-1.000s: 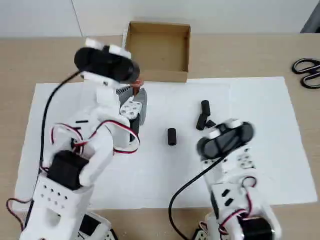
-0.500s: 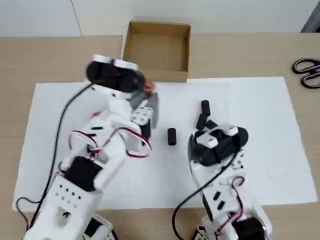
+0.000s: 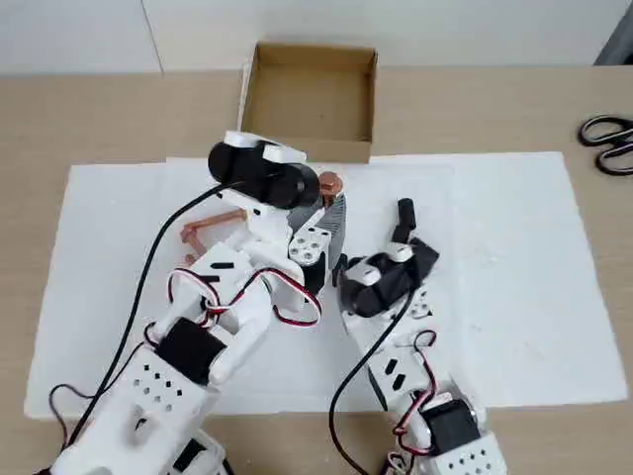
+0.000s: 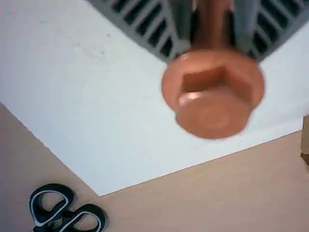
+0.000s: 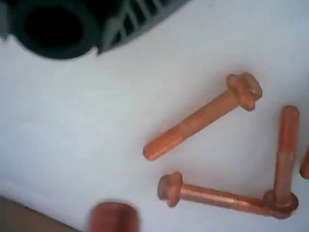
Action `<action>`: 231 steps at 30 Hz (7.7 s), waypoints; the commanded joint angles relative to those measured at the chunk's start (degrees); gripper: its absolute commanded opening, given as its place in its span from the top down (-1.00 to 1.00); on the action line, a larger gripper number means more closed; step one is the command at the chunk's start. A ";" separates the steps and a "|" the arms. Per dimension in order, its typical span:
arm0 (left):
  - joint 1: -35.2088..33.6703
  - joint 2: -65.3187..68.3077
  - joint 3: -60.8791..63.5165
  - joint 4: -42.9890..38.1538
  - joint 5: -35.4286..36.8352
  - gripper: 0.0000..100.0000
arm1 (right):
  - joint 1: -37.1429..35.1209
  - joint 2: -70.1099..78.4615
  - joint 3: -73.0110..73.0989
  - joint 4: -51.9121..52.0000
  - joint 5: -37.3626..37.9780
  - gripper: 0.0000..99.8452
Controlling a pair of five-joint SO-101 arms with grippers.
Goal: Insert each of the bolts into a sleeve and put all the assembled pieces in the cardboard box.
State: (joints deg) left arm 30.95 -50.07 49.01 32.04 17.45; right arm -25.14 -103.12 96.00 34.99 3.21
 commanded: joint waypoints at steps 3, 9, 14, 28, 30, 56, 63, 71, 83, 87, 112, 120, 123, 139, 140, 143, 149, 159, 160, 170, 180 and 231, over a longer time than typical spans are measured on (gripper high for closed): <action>0.53 -1.76 1.54 -1.67 0.62 0.99 | -0.66 -0.75 0.53 -1.63 -0.79 0.99; 2.11 -1.76 4.44 -1.93 0.62 0.99 | -1.54 -0.75 0.44 -1.45 -3.08 0.99; 2.64 -1.76 4.62 -4.04 0.62 0.99 | -2.15 -0.75 0.44 -1.36 -4.75 0.99; 2.64 -1.67 10.68 -10.81 0.62 0.99 | -3.74 -0.75 0.26 -1.45 -4.75 0.99; 2.64 -1.67 11.12 -10.81 0.62 0.99 | -3.74 -0.75 0.26 -1.45 -4.75 0.99; 4.22 -1.76 8.84 -4.66 3.52 0.99 | -3.65 -0.75 0.35 -1.63 -4.75 0.99; 4.22 -1.85 2.86 3.25 3.52 0.99 | -3.65 -0.75 0.44 -1.63 -4.75 0.99; 4.22 -1.76 3.56 3.08 3.43 0.99 | -3.65 -0.75 0.44 -1.63 -4.75 0.99; 4.22 -1.32 4.09 3.25 3.34 0.99 | -3.65 -0.75 0.44 -1.54 -4.75 0.99; 4.22 -1.23 5.14 3.25 3.25 0.99 | -3.65 -0.75 0.44 -1.71 -4.75 0.99; 3.96 9.32 1.63 5.71 2.20 0.99 | -3.74 -0.84 0.18 -1.89 -4.57 0.99; 3.96 9.76 0.84 5.71 2.02 0.99 | -3.74 -0.84 0.18 -1.89 -4.57 0.99; 3.96 9.76 0.84 5.80 2.02 0.99 | -3.74 -0.84 0.18 -1.89 -4.57 0.99; 4.13 9.49 -1.01 12.92 2.29 0.72 | -3.74 -0.84 0.18 -1.80 -4.57 0.99; 4.13 9.49 -1.27 13.36 2.29 0.72 | -3.74 -0.84 0.18 -1.80 -4.57 0.99; 4.22 9.49 -1.71 13.89 2.29 0.72 | -3.74 -0.84 0.18 -1.71 -4.57 0.99; 4.13 6.77 -1.80 13.89 2.29 0.71 | -3.74 -0.84 0.26 -1.63 -4.57 0.99; 2.73 -3.78 1.10 13.89 2.02 0.71 | -3.74 -0.84 0.35 -1.54 -4.57 0.99; 1.58 -4.31 1.45 13.89 2.02 0.71 | -3.74 -0.84 0.35 -1.45 -4.57 0.99; -18.20 -14.95 5.76 15.74 -1.32 0.71 | -3.38 -0.57 0.44 -1.36 -4.57 0.99; -55.38 -40.18 17.80 18.37 -1.32 0.71 | 5.49 -0.75 0.26 -2.15 -4.57 0.99; -61.01 -53.10 31.78 24.44 -6.15 0.71 | 8.75 168.22 -167.74 -0.13 -1.05 0.98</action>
State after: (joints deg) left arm -30.07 -102.81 81.01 56.31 11.82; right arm -15.82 64.18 -63.12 34.64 1.54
